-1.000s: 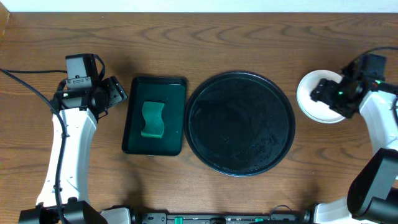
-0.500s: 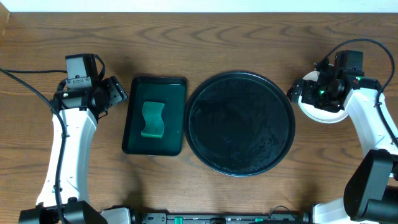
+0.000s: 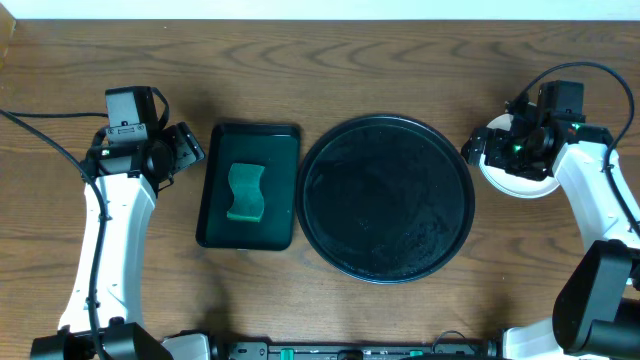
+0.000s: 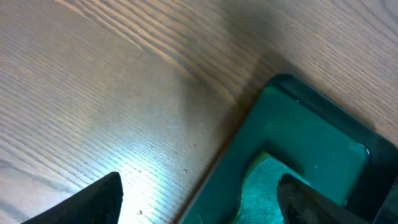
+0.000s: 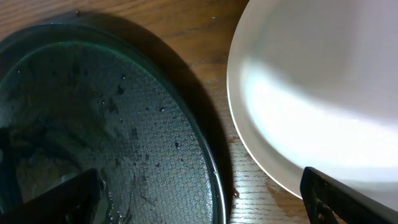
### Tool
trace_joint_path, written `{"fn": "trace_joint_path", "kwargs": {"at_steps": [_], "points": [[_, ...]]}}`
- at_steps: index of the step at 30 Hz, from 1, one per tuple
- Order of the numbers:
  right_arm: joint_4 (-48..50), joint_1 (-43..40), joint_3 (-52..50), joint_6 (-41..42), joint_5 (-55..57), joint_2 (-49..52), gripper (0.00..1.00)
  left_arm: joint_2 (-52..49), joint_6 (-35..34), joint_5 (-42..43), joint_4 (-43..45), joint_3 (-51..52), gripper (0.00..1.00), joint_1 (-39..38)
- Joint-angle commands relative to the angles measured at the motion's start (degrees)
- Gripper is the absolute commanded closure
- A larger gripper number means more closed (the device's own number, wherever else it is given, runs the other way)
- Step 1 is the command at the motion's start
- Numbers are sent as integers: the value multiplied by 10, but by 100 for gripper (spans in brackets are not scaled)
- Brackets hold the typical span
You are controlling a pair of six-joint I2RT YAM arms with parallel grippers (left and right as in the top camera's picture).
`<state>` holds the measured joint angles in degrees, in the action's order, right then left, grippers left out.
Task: Clean dirty plates on tray and stack at the side
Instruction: 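Open the right gripper and lift it off the plate stack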
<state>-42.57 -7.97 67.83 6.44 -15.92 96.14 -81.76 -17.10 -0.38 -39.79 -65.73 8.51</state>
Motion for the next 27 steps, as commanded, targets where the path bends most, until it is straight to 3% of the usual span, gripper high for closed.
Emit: {"fn": "trace_joint_path", "kwargs": {"at_steps": [1,27], "points": [[-1,8,12,-10,-6,-9,1,1,1,-5,0,-10,20,2],[-1,9,9,-10,-6,-24,1,1,1,-5,0,-10,21,2]]}}
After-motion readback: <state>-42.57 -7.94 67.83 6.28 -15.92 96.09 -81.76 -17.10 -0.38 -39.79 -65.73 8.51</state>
